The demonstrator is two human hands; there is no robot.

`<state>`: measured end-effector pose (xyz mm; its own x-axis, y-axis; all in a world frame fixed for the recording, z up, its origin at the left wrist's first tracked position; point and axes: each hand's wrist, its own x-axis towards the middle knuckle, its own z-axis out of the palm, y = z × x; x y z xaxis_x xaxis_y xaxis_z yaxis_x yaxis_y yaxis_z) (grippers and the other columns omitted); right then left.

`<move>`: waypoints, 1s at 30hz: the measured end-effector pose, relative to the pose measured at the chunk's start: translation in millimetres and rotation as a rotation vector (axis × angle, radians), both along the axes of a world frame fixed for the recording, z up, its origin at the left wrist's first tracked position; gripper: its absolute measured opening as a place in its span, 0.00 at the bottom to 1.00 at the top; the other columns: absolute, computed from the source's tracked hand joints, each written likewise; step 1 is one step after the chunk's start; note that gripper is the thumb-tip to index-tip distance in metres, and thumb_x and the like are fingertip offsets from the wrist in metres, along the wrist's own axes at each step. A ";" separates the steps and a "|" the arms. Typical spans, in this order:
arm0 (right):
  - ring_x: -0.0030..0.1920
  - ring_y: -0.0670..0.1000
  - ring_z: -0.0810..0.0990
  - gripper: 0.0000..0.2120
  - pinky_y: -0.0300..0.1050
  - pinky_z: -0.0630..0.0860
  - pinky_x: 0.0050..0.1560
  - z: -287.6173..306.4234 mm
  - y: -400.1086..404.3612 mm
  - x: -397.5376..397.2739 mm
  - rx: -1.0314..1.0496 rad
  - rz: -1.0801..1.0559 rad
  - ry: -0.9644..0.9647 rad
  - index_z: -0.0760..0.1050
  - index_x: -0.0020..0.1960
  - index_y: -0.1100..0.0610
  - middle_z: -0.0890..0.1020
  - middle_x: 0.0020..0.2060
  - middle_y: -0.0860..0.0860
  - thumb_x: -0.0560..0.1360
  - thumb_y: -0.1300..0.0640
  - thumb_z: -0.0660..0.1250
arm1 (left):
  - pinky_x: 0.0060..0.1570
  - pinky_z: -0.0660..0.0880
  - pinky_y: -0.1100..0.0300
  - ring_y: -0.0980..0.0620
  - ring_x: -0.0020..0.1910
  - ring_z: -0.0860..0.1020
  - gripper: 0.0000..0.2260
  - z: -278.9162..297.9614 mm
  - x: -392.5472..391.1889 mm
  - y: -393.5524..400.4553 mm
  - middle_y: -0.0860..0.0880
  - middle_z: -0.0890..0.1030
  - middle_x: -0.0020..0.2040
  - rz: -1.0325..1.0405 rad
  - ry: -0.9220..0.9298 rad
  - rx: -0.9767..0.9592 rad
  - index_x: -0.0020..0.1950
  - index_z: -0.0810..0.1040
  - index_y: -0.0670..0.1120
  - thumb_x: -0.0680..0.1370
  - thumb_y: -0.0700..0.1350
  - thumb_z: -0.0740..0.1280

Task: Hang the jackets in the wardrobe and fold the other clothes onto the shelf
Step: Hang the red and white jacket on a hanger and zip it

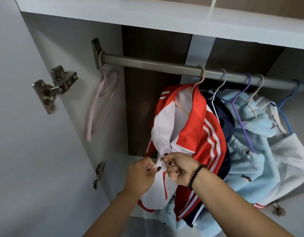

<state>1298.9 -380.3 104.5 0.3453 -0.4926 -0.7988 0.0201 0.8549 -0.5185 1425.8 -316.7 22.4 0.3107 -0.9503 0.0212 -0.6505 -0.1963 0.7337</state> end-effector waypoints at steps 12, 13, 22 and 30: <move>0.15 0.42 0.60 0.13 0.32 0.54 0.13 41.2 -36.6 -7.1 -0.196 -0.078 -0.037 0.69 0.36 0.58 0.67 0.22 0.47 0.79 0.63 0.55 | 0.48 0.77 0.65 0.55 0.40 0.77 0.11 -44.8 20.2 15.0 0.53 0.76 0.41 0.060 -0.146 0.301 0.41 0.68 0.53 0.78 0.54 0.67; 0.15 0.42 0.60 0.13 0.32 0.54 0.14 46.5 -38.2 -6.8 -0.224 -0.059 -0.025 0.69 0.36 0.58 0.67 0.22 0.47 0.79 0.63 0.55 | 0.49 0.78 0.65 0.55 0.40 0.77 0.11 -44.9 22.2 15.6 0.54 0.76 0.42 0.053 -0.165 0.324 0.42 0.69 0.53 0.78 0.55 0.67; 0.17 0.42 0.61 0.13 0.32 0.56 0.16 75.0 -39.3 -1.1 -0.372 -0.047 -0.041 0.70 0.35 0.58 0.67 0.23 0.47 0.78 0.62 0.57 | 0.50 0.79 0.60 0.51 0.47 0.80 0.08 -36.9 21.2 -6.2 0.49 0.81 0.48 0.027 -0.189 0.439 0.47 0.75 0.48 0.77 0.52 0.68; 0.23 0.48 0.70 0.17 0.35 0.62 0.23 40.0 -17.0 -2.9 -0.592 0.242 0.295 0.77 0.44 0.59 0.75 0.30 0.52 0.81 0.51 0.55 | 0.47 0.75 0.64 0.52 0.48 0.80 0.03 -41.4 19.6 -17.2 0.50 0.80 0.49 0.005 -0.135 0.464 0.47 0.74 0.48 0.78 0.47 0.67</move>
<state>1295.9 -397.3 144.4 0.3105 -0.8099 -0.4976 -0.3479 0.3903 -0.8524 1445.4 -333.9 -19.0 0.3387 -0.8677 -0.3638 -0.7323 -0.4859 0.4772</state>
